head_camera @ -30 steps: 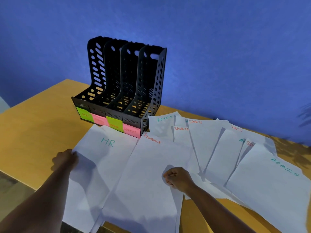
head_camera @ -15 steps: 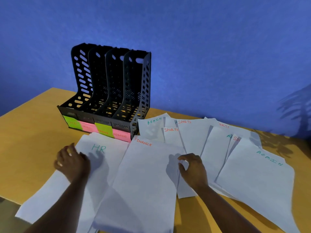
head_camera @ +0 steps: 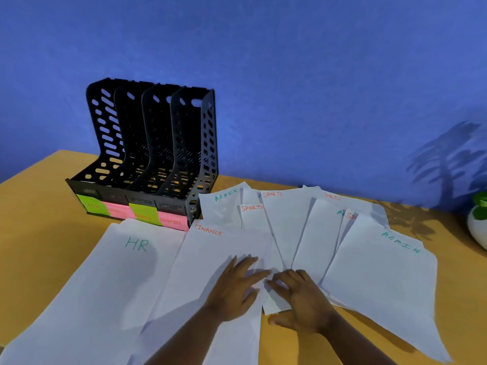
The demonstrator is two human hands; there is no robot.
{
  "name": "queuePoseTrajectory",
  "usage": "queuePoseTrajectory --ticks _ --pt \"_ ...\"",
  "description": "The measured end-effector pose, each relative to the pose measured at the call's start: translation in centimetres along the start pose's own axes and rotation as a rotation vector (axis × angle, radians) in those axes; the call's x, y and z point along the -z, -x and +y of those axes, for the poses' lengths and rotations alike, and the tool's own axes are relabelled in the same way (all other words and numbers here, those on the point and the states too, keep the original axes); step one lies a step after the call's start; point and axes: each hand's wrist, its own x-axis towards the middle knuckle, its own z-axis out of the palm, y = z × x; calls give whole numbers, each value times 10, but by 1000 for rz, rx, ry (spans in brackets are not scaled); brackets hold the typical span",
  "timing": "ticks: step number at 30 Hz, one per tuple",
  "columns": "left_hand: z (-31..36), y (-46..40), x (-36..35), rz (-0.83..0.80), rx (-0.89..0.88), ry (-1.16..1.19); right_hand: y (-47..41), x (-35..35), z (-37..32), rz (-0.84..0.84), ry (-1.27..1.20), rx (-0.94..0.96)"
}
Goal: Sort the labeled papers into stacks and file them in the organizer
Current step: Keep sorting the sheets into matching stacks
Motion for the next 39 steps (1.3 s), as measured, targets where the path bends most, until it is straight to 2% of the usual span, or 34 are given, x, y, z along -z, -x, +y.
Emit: queuePoseTrajectory --ticks 3,6,9,11,13,16,18,21,22,24,27,29,30,32,35,37,39 --pt "-8 6 -4 -47 21 -24 -1 -5 4 121 53 15" --pt "-13 11 -5 -98 67 23 -7 -6 8 222 -2 -193" --pt "-13 15 -6 -107 105 59 -15 0 14 363 -344 -572" --pt "-10 14 -6 -63 68 -28 -22 7 23 460 -598 -844" --pt "-6 11 -3 -19 52 -92 -28 15 34 555 -890 -993" --pt "-3 1 -2 48 102 23 -37 32 38 577 -1130 -898" --pt "-2 -12 -2 97 310 308 -40 41 34 488 -1176 -780" --pt "2 -40 21 240 845 1111 -43 47 25 299 -1107 -625" --pt "-3 -47 24 256 958 1315 -44 47 20 236 -1083 -589" --pt "-12 -55 30 262 1014 1492 -43 43 9 117 -1056 -535" --pt "-20 -56 34 196 1100 1401 -42 37 -5 -28 -1086 -431" --pt "-26 -54 30 126 1179 1235 -45 36 -8 -10 -1138 -458" --pt "-28 -53 28 101 1214 1175 -48 32 -4 72 -1078 -506" --pt "-30 -51 26 101 1263 1109 -52 25 8 180 -757 -577" --pt "-32 -50 23 126 1312 1089 -55 16 22 -18 -339 -615" --pt "-33 -49 20 134 1315 1094 -56 10 26 -161 -245 -644" --pt "-33 -46 18 162 1298 1094 -59 6 25 -191 -235 -691"
